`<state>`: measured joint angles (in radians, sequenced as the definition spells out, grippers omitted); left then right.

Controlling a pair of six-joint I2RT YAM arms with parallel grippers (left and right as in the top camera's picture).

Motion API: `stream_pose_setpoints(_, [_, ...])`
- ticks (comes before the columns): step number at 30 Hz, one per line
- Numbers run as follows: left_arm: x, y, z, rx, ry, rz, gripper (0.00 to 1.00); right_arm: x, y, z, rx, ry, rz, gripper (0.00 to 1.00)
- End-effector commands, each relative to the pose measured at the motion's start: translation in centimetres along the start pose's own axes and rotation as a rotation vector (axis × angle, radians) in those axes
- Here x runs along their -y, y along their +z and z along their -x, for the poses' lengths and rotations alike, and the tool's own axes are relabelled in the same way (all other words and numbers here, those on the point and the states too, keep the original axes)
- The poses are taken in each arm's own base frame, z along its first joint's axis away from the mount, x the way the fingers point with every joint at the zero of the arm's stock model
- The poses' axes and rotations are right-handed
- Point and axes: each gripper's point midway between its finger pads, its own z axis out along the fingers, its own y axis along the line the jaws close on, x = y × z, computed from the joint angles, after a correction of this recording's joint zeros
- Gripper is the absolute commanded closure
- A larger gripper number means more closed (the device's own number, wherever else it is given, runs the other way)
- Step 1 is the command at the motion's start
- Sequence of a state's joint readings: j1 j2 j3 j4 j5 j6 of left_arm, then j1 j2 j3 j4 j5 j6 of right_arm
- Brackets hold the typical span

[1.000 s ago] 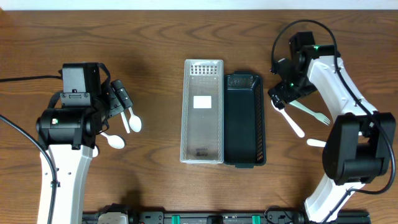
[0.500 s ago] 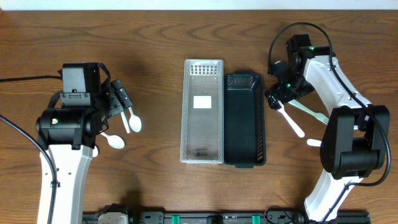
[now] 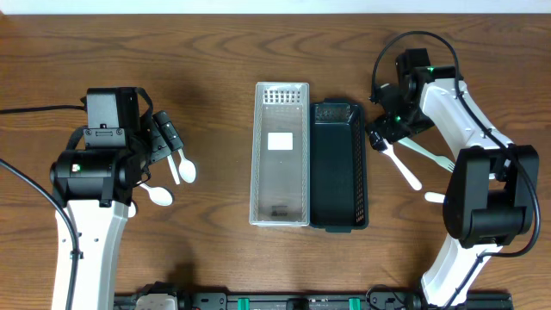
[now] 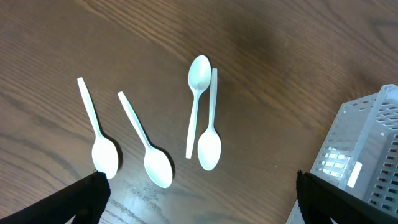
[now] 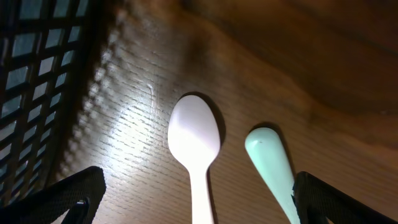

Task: Pack container
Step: 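Lower the right gripper over the white spoon and close on it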

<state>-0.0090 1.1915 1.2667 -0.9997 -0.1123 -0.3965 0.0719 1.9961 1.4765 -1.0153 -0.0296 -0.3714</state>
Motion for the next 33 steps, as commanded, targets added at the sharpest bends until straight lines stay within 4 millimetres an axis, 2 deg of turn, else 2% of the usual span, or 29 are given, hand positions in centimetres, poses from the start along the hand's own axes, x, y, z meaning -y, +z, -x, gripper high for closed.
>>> stream_pose_setpoints(1, [-0.4,0.0,0.2,0.005,-0.011,0.023,0.02,-0.8,1.2,-0.6,-0.022,0.026,0.052,0.01])
stream_pose_setpoints(7, [-0.4,0.0,0.2,0.004,-0.011,0.023,0.02,-1.9,2.7,-2.4,-0.069,0.034,0.087,0.01])
stream_pose_setpoints(12, [-0.4,0.0,0.2,0.003,-0.011,0.024,0.02,-2.4,3.6,-2.9,-0.079,0.024,0.091,0.02])
stream_pose_setpoints(16, [-0.4,0.0,0.2,0.002,-0.011,0.024,0.02,-2.7,3.9,-2.7,-0.070,0.031,0.086,0.04])
stream_pose_setpoints(26, [-0.5,0.0,0.0,-0.004,-0.010,0.027,0.02,-2.5,4.0,-1.4,-0.020,0.047,0.067,0.16])
stream_pose_setpoints(33, [-0.5,0.0,0.0,-0.004,-0.009,0.027,0.02,-1.9,4.1,-1.6,-0.033,0.047,0.035,0.16])
